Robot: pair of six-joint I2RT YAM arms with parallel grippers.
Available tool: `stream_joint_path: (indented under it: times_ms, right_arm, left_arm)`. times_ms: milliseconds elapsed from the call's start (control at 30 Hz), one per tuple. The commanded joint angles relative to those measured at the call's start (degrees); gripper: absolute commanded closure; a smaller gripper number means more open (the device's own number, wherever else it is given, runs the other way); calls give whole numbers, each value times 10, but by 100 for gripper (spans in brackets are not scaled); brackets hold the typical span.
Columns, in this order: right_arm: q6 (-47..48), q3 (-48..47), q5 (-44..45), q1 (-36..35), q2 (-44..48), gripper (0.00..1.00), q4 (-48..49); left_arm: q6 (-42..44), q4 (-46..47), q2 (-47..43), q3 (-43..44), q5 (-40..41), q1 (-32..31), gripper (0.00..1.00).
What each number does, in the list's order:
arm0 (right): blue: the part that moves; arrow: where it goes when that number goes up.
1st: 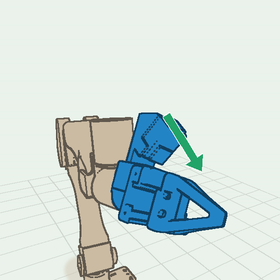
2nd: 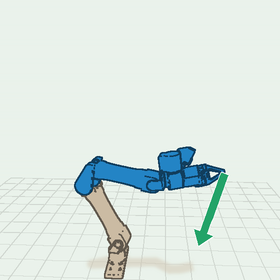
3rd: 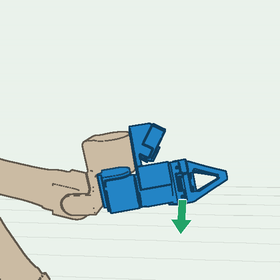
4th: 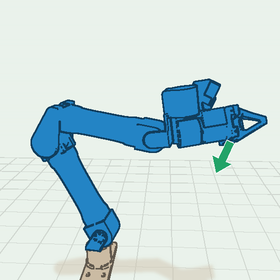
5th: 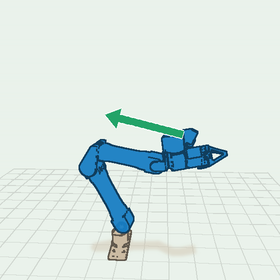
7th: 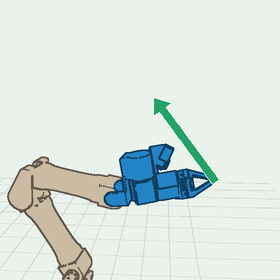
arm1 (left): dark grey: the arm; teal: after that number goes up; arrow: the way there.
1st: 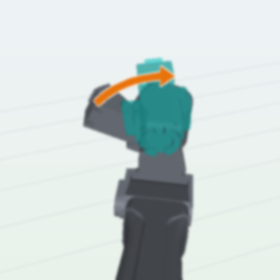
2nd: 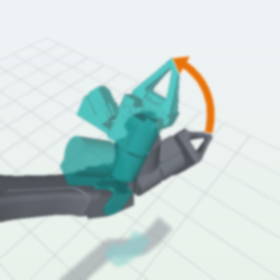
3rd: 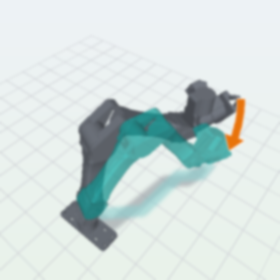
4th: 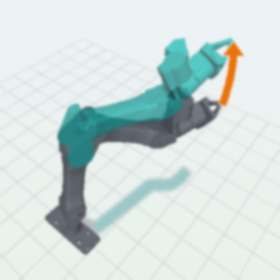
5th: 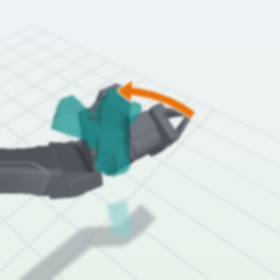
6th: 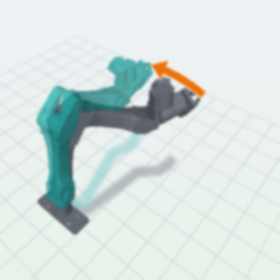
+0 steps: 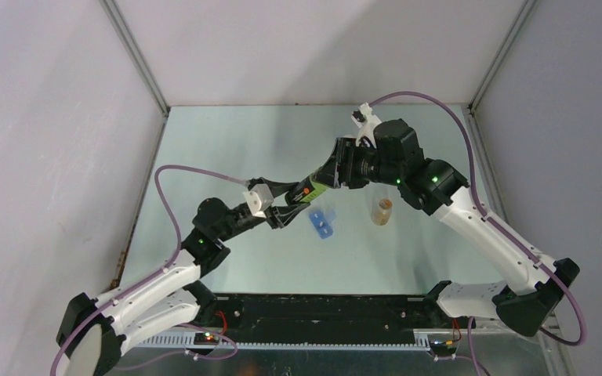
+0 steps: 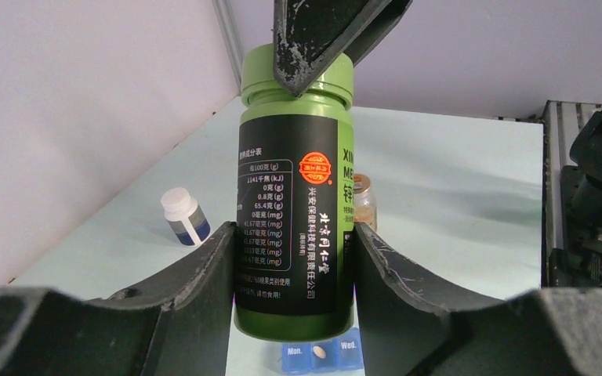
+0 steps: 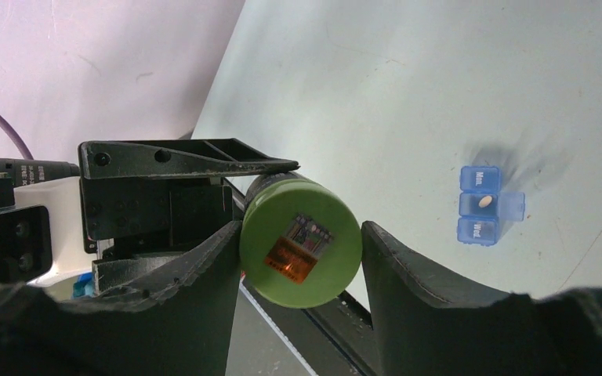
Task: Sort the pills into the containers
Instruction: Screw the lid of the pill bottle onto the pill bottle.
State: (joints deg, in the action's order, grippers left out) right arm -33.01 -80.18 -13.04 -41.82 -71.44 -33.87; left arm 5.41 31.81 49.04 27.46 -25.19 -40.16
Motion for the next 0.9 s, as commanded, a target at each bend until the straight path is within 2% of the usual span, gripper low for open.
stream_joint_path:
  times_ms: [0, 200, 267, 367, 500, 733, 867]
  right_arm:
    - [1, -19, 20, -3, -2, 40, 5]
    - [-6, -15, 22, -4, 7, 36, 11]
    - [-5, -15, 17, -4, 9, 32, 17]
    - [0, -13, -1, -4, 14, 19, 32]
    - [15, -7, -32, -3, 28, 9, 55]
    - [86, -6, -86, 12, 52, 5, 60]
    - [179, 0, -137, 23, 63, 4, 52]
  left_arm:
    - [-26, 116, -20, -10, 36, -4, 100]
    - [-49, 166, -26, -28, 57, -4, 100]
    - [-50, 172, -25, -28, 55, -4, 100]
    - [-65, 177, -23, -29, 53, -4, 100]
    - [-67, 178, -21, -29, 53, -3, 100]
    - [-70, 178, -24, -28, 47, -4, 100]
    - [-71, 176, -23, -25, 37, -3, 100]
